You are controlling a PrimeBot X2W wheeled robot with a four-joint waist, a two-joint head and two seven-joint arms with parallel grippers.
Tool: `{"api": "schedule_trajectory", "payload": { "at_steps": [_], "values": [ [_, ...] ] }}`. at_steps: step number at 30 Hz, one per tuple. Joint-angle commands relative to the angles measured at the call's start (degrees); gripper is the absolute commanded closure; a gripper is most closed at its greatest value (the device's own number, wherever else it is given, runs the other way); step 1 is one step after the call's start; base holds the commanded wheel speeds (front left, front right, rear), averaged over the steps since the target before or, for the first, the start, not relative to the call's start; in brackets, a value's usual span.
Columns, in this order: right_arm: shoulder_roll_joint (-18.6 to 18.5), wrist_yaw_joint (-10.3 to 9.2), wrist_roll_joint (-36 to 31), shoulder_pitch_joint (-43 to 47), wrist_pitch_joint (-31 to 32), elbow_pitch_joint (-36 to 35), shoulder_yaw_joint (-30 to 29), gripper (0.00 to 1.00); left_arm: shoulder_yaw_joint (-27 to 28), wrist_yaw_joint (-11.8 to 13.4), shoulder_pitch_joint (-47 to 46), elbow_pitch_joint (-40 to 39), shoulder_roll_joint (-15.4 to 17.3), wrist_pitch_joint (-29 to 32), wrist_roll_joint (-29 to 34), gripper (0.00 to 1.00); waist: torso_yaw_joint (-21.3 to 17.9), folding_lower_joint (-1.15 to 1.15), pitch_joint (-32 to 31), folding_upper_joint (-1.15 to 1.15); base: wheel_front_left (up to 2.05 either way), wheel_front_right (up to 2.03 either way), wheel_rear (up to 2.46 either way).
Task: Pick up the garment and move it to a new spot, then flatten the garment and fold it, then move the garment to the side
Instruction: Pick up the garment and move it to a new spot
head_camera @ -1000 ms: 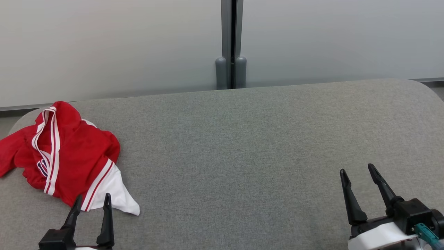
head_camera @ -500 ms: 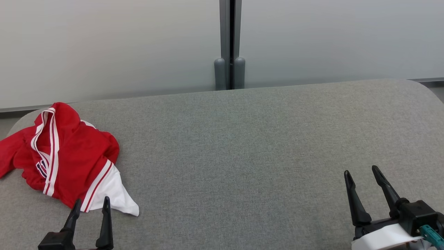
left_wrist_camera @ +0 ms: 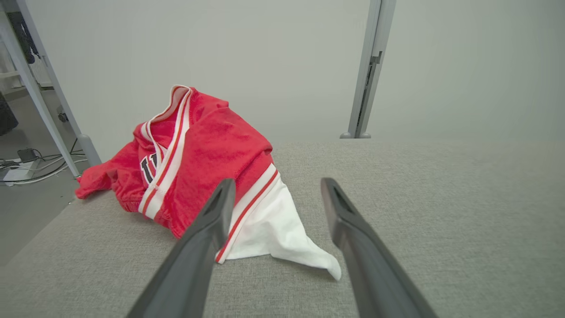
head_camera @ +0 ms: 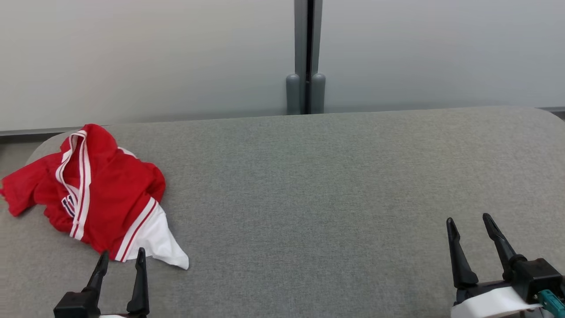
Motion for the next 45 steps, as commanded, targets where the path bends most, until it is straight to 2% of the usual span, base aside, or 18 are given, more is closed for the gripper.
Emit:
{"api": "schedule_trajectory", "payload": {
  "at_steps": [1,10,13,16,23,29,35,41,42,43,44,45],
  "values": [
    [-0.1,0.1,-0.1,0.6,-0.3,-0.6,0.1,0.0,0.2,0.1,-0.7,-0.1,0.3,-0.1,-0.4,0.0,2.6,0.0,-0.2,0.0,0.0,0.0,0.0],
    [-0.7,0.1,0.9,-0.2,-0.3,0.2,3.8,0.0,0.7,0.2,0.4,0.6,0.3,-0.1,-0.9,0.0,16.8,0.0,-0.7,0.0,0.0,0.0,0.0],
    [-0.8,0.1,1.2,-1.5,-0.3,0.7,5.7,0.0,1.3,0.4,1.2,0.3,0.3,-0.1,-1.2,0.0,19.4,0.0,-0.8,0.0,0.0,0.0,0.0],
    [-0.9,0.09,1.4,-2.2,-0.3,0.9,6.4,0.0,1.4,0.5,1.4,0.1,0.3,-0.1,-1.5,0.0,20.4,0.0,-0.8,0.0,0.0,0.0,0.0],
    [-1.7,0.05,2.3,-3.5,-0.3,0.7,8.3,0.0,-0.6,-0.2,-2.0,1.9,0.4,-0.1,-3.3,0.0,20.5,0.0,0.8,0.0,0.0,0.0,0.0],
    [-5.2,0.06,2.0,-7.4,-0.3,-1.3,8.5,0.0,-7.4,-0.7,-15.2,6.3,0.8,1.4,-4.6,0.0,19.1,0.0,9.3,0.0,0.0,0.0,0.0],
    [-8.4,0.06,2.2,-13.1,-0.3,-2.7,10.4,0.0,-14.2,-0.7,-31.6,14.2,0.7,12.6,-12.1,0.0,16.9,0.0,18.4,0.0,0.0,0.0,0.0],
    [-8.0,0.06,3.1,-16.9,-0.3,-2.1,12.9,0.0,-13.9,-0.4,-41.4,24.9,2.7,22.1,-14.7,0.0,13.4,0.0,22.7,0.0,0.0,0.0,0.0],
    [-7.8,0.06,3.2,-17.2,-0.3,-2.0,13.2,0.0,-13.6,-0.4,-42.3,26.6,2.9,22.8,-15.4,0.03,12.8,0.0,22.9,0.0,0.0,0.0,0.0],
    [-7.5,0.05,3.4,-17.6,-0.3,-1.8,13.3,0.0,-13.5,-0.4,-43.2,27.9,3.3,23.2,-15.4,0.73,12.2,0.0,22.9,0.0,0.0,0.0,0.0],
    [-7.2,0.05,3.5,-17.7,-0.3,-1.7,13.4,0.0,-14.0,-0.5,-43.8,29.1,4.0,23.3,-14.9,1.0,11.8,0.0,22.9,0.0,0.0,0.0,0.0],
    [-6.9,0.06,3.6,-17.7,-0.3,-1.6,13.2,0.0,-14.4,-0.5,-43.9,29.9,4.4,23.0,-14.9,1.0,11.4,0.0,22.7,0.0,0.0,0.0,0.0]
  ]
}}
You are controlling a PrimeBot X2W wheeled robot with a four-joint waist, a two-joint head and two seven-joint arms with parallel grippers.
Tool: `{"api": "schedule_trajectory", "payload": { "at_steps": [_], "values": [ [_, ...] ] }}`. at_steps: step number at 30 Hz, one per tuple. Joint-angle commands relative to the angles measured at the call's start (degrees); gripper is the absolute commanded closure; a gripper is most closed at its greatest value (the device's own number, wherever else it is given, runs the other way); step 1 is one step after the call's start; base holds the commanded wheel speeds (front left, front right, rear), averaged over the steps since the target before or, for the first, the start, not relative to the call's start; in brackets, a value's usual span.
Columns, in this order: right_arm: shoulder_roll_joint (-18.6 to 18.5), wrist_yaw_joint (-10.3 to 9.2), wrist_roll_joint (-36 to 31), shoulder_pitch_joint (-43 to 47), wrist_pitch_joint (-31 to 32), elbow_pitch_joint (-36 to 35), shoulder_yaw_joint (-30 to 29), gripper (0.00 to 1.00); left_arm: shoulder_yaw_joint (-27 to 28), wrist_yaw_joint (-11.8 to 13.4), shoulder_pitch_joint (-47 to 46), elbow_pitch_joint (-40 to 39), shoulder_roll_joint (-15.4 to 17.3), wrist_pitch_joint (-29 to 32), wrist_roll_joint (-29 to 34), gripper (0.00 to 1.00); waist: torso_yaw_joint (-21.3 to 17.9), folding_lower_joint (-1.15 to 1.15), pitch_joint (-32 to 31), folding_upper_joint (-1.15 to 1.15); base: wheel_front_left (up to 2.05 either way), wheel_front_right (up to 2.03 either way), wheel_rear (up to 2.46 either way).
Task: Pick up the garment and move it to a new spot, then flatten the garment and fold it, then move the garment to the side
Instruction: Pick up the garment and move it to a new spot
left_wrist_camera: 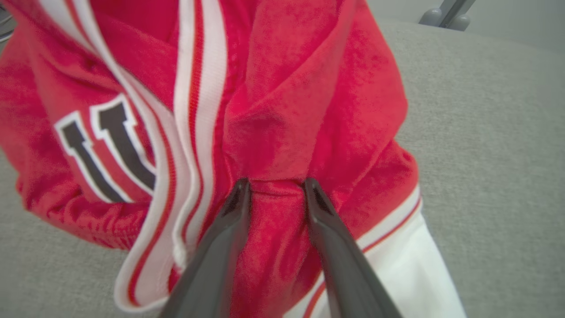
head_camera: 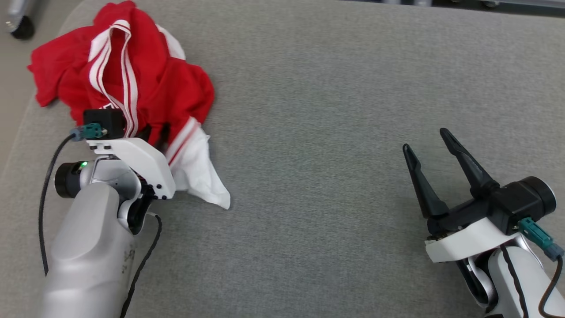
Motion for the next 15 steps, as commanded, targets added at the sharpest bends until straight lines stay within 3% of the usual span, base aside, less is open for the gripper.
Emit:
{"api": "schedule_trajectory", "payload": {
  "at_steps": [1,7,15],
  "values": [
    [0.3,0.01,0.3,-0.3,-0.3,0.0,-0.7,0.0,0.0,-0.1,-0.9,0.9,0.6,-0.9,-0.6,1.0,-2.1,0.0,0.7,0.0,0.0,0.0,0.0],
    [1.5,0.01,0.7,1.7,-0.3,0.2,-2.7,0.0,-0.6,-0.2,1.7,-1.3,3.3,-5.5,-1.7,1.0,-3.4,0.0,-2.7,0.0,0.0,0.0,0.0],
    [3.5,0.01,0.9,4.4,-0.3,0.6,-3.4,0.0,-4.7,-0.3,7.8,-21.2,3.1,-4.9,-3.8,1.0,-6.0,0.0,-9.0,0.0,0.0,0.0,0.0]
  ]
}}
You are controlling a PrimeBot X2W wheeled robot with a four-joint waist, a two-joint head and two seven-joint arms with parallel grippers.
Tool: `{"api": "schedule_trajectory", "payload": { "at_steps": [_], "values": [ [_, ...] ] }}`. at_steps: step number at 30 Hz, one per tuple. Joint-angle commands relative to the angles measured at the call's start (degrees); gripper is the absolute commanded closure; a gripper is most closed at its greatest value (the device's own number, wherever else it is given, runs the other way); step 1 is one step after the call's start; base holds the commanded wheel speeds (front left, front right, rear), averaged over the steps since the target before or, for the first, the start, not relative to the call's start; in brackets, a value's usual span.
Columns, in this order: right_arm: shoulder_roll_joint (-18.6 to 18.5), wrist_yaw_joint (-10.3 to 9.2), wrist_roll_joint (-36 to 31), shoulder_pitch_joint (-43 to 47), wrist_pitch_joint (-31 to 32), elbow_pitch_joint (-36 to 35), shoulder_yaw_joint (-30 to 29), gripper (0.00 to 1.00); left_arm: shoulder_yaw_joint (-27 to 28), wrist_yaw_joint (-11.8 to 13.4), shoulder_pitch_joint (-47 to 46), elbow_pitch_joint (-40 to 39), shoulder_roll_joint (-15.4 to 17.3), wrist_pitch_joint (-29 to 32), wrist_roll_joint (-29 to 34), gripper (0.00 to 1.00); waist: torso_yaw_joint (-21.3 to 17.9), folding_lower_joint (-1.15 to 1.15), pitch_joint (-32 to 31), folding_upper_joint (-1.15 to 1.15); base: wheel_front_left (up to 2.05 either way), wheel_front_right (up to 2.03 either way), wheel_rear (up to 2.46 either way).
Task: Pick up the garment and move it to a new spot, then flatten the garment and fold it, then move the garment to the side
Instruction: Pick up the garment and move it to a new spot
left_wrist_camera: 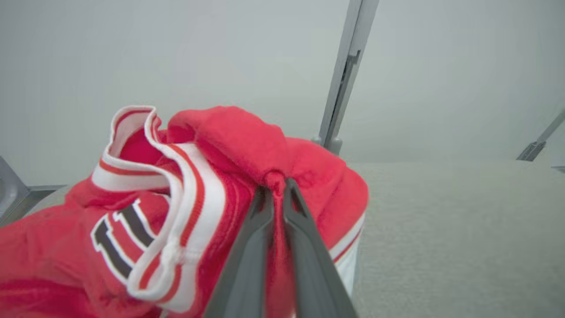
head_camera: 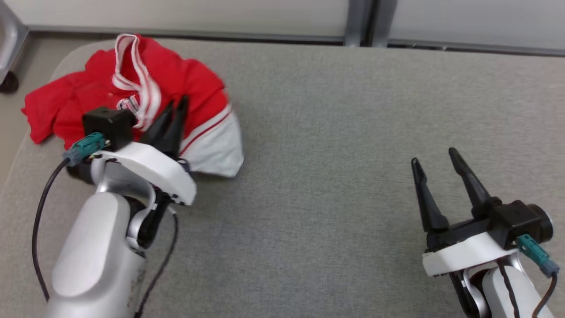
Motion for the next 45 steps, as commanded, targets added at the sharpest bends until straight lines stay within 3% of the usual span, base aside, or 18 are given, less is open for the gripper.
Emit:
{"api": "schedule_trajectory", "payload": {
  "at_steps": [1,7,12,13,18,21,23,28,30,31,37,45],
  "values": [
    [0.1,0.01,0.1,0.7,-0.3,0.1,0.0,0.0,-0.7,-0.1,0.8,-3.5,-0.4,0.3,-0.6,1.0,-2.3,0.0,-2.8,0.0,0.0,0.0,0.0],
    [1.1,0.01,0.3,1.3,-0.3,-0.5,-0.1,0.0,-5.2,0.3,5.7,-25.5,-2.4,7.6,-3.3,1.0,-9.5,0.0,-5.3,0.0,0.0,0.0,0.0],
    [2.0,0.01,0.5,1.4,-0.3,-0.8,-0.7,0.0,-9.5,1.5,6.9,-34.9,-4.9,11.5,-7.1,1.0,-17.6,0.0,-5.1,0.0,0.0,0.0,0.0],
    [2.3,0.01,0.5,1.7,-0.3,-0.9,-1.0,0.0,-10.8,2.5,6.4,-35.9,-5.5,11.9,-7.6,1.0,-20.9,0.0,-4.8,0.0,0.0,0.0,0.0],
    [3.3,0.01,0.9,2.6,-0.3,-1.0,-2.2,0.0,-11.1,4.5,7.0,-28.6,-5.5,12.2,-8.0,1.0,-28.4,0.0,-4.0,0.0,0.0,0.0,0.0],
    [3.6,0.01,1.0,3.4,-0.3,-1.2,-3.1,0.0,-10.6,3.8,7.1,-19.0,-3.8,9.7,-6.5,1.0,-31.7,0.0,-3.3,0.0,0.0,0.0,0.0],
    [3.8,0.01,1.1,4.0,-0.3,-1.1,-3.5,0.0,-11.2,3.3,6.4,-11.4,-1.5,7.1,-3.4,1.0,-33.4,0.0,-2.9,0.0,0.0,0.0,0.0],
    [4.1,0.01,0.8,5.3,-0.3,-0.9,-3.7,0.0,-10.8,2.6,5.3,5.1,-2.0,-1.1,-2.6,1.0,-34.4,0.0,-3.0,0.0,0.0,0.0,0.0],
    [4.1,0.01,0.6,5.6,-0.3,-0.9,-3.6,0.0,-10.8,2.4,5.0,9.0,-2.2,-5.2,-1.8,0.47,-33.7,0.0,-3.3,0.0,0.0,0.0,0.0],
    [4.1,0.01,0.5,5.7,-0.3,-1.1,-3.8,0.0,-10.7,2.4,5.0,10.4,-2.6,-6.9,-1.8,0.0,-33.2,0.0,-3.5,0.0,0.0,0.0,0.0],
    [3.1,0.01,-0.8,6.1,-0.3,-2.1,-5.1,0.0,-10.4,4.3,8.2,10.1,-3.7,-16.8,-0.4,0.0,-27.7,0.0,-6.0,0.0,0.0,0.0,0.0],
    [0.3,0.01,-1.8,7.4,-0.3,-4.1,-6.2,0.0,-4.2,8.0,19.6,-2.1,-3.0,-18.7,0.6,0.0,-19.2,0.0,-9.8,0.0,0.0,0.0,0.0]
  ]
}}
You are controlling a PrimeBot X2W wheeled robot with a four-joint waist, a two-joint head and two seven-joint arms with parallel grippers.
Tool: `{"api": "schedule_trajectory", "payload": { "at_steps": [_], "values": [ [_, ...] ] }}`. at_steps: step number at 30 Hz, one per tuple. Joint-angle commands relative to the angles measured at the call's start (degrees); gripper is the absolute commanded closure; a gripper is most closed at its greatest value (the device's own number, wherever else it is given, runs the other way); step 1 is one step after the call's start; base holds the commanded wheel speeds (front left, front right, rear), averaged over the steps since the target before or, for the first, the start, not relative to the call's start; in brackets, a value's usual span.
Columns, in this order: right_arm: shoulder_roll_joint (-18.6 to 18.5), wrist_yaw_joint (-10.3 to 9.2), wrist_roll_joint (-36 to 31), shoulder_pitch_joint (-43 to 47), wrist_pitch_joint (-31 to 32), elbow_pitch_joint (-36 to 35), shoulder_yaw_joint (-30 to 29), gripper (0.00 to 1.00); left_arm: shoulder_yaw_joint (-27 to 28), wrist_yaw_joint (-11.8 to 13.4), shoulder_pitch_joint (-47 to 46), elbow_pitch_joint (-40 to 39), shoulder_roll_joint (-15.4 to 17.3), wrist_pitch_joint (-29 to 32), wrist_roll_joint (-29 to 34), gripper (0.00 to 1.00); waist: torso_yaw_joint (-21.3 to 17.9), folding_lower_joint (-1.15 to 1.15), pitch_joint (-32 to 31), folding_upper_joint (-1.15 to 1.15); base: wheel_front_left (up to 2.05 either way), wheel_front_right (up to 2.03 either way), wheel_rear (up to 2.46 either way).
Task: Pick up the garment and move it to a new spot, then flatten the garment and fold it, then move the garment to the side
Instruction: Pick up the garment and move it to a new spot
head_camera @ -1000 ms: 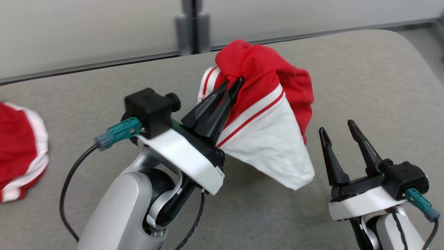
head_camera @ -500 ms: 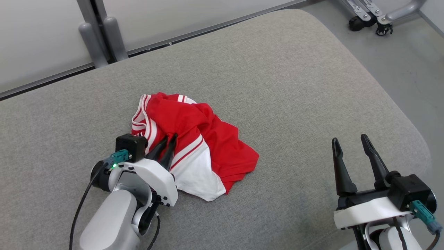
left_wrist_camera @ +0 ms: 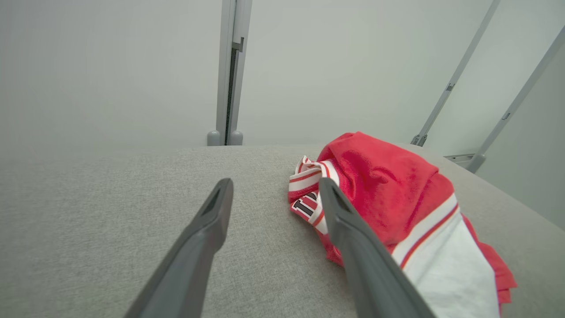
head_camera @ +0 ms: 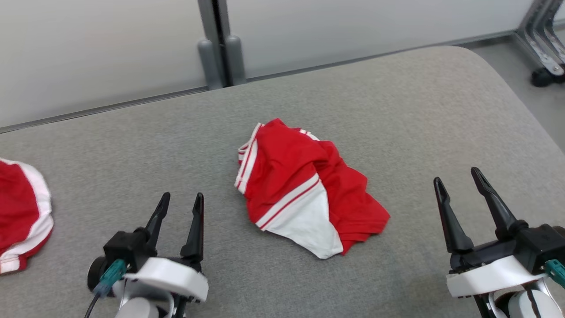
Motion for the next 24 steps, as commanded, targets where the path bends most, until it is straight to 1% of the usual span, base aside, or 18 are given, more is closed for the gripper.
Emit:
{"api": "schedule_trajectory", "payload": {
  "at_steps": [1,4,6,8,13,17,24],
  "values": [
    [-1.0,0.01,-0.2,1.3,-0.3,-0.3,-0.6,0.0,1.5,0.5,2.9,-2.5,0.2,-0.2,1.2,0.0,5.3,0.0,-3.2,0.0,0.0,0.0,0.0],
    [-1.8,0.01,-0.5,2.2,-0.3,0.0,-0.6,0.0,5.5,1.3,8.7,-6.4,0.4,-0.2,2.8,0.0,8.7,0.0,-4.9,0.0,0.0,0.0,0.0],
    [-2.0,0.01,-0.5,2.9,-0.3,0.3,-0.6,0.0,8.1,0.9,11.7,-8.1,0.1,-0.2,3.8,0.0,10.6,0.0,-5.8,0.0,0.0,0.0,0.0],
    [-1.8,0.01,-0.6,3.7,-0.3,0.7,-0.9,0.0,10.9,0.3,14.3,-9.2,-0.2,-0.2,4.5,0.0,12.3,0.0,-6.5,0.0,0.0,0.0,0.0],
    [-0.3,0.01,-0.6,6.0,-0.3,1.3,-2.9,0.0,16.3,-2.7,18.7,-9.6,-1.1,-0.2,6.2,0.0,15.6,0.0,-8.1,0.0,0.0,0.0,0.0],
    [0.7,0.01,-0.7,7.6,-0.3,1.8,-3.9,0.0,19.4,-4.6,20.3,-9.2,-2.1,-0.2,7.1,0.0,16.9,0.0,-8.8,0.0,0.0,0.0,0.0],
    [1.5,0.01,-1.1,8.2,-0.3,2.7,-3.6,0.0,22.6,-6.3,21.0,-8.6,-3.1,-0.2,7.9,0.0,16.7,0.0,-9.5,0.0,0.0,0.0,0.0]
  ]
}}
